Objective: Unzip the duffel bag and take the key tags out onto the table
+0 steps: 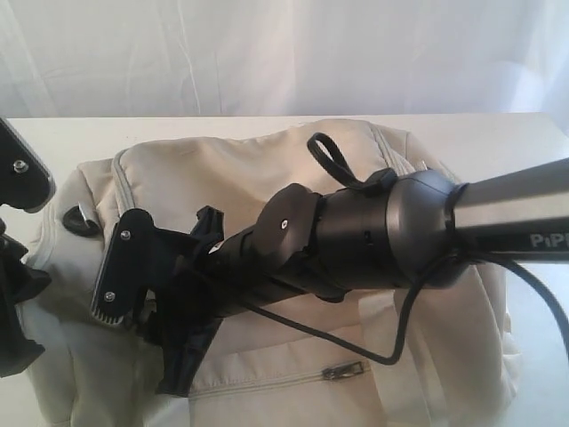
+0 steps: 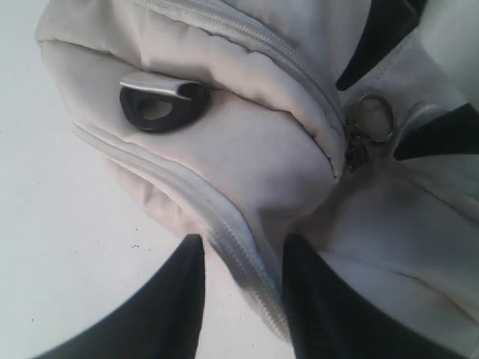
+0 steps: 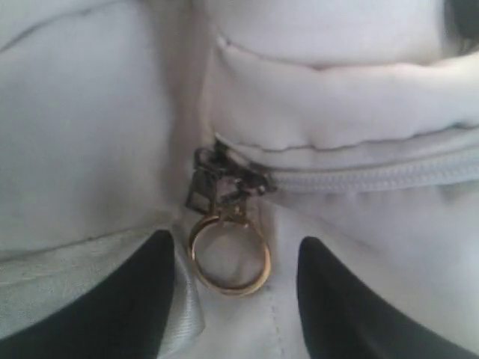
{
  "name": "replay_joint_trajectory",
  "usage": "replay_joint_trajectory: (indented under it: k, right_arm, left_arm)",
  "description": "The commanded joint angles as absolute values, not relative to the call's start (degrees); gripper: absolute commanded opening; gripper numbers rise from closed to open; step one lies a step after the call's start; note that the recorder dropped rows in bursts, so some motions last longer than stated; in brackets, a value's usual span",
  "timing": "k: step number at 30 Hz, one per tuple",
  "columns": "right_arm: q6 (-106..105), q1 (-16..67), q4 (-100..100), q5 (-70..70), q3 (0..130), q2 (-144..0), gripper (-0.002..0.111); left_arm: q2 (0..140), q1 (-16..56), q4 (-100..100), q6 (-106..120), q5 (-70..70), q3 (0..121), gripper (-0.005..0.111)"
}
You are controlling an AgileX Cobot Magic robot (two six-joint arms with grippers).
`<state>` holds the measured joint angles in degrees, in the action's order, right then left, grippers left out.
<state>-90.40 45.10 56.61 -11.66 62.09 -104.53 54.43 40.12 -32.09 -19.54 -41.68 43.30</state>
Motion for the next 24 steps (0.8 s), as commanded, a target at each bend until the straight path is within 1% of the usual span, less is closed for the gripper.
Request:
replay_joint_trajectory:
  k: [1, 15, 18, 24]
  right_arm:
    - [-89.56, 45.12, 56.93, -8.39, 62.21, -105.25, 0.044]
    - [-89.73, 45.12, 56.93, -14.71, 62.21, -105.53, 0.043]
    - [-89.73, 45.12, 56.93, -14.71, 62.21, -105.53, 0.040]
    - [-89.73, 45.12, 56.93, -15.46, 62.21, -105.53, 0.028]
  left_arm:
    - [53.94, 40.09, -31.53, -19.68, -42.01, 43.35, 0.040]
    - [53.94, 40.09, -31.53, -19.68, -42.01, 43.35, 0.040]
    - [53.94, 40.09, -31.53, -19.68, -42.01, 43.35, 0.040]
    - [53.94, 40.09, -31.53, -19.68, -42.01, 43.35, 0.040]
